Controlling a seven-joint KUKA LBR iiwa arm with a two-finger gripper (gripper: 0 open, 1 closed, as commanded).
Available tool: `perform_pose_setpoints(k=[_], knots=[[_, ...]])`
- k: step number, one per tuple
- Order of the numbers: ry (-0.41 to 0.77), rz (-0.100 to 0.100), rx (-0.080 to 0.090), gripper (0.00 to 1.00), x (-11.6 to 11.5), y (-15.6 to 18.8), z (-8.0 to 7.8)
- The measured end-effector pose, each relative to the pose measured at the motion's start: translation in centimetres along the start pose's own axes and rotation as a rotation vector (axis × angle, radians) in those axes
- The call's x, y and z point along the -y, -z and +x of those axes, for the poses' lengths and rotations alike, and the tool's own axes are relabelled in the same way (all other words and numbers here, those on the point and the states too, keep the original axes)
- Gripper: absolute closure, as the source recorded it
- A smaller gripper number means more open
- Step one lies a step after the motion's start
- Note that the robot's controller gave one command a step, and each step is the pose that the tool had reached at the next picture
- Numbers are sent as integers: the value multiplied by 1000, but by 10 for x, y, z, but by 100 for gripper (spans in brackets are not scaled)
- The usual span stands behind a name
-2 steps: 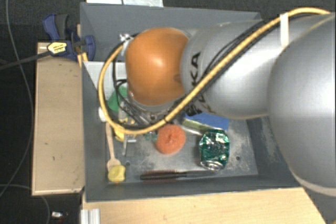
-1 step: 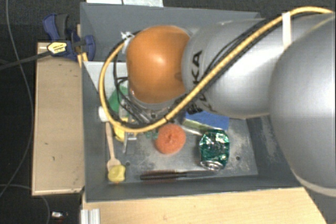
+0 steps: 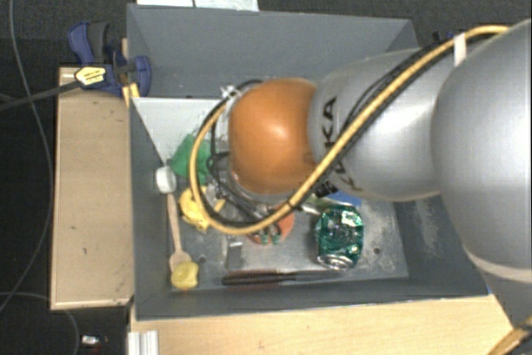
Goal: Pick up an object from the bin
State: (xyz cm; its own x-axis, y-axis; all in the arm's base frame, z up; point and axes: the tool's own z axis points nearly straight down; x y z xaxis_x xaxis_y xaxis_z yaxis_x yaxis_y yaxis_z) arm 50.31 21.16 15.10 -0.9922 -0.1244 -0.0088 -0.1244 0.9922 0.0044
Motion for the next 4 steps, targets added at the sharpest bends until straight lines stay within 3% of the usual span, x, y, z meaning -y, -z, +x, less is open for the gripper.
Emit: perform_pose_setpoints(k=[1,2,3,4], knots=[[165,4,-7,0,64,-37,23],[209,2,-7,0,76,-59,20],[29,2,-7,0,106,-68,12],[204,1,-2,0,148,-68,21]])
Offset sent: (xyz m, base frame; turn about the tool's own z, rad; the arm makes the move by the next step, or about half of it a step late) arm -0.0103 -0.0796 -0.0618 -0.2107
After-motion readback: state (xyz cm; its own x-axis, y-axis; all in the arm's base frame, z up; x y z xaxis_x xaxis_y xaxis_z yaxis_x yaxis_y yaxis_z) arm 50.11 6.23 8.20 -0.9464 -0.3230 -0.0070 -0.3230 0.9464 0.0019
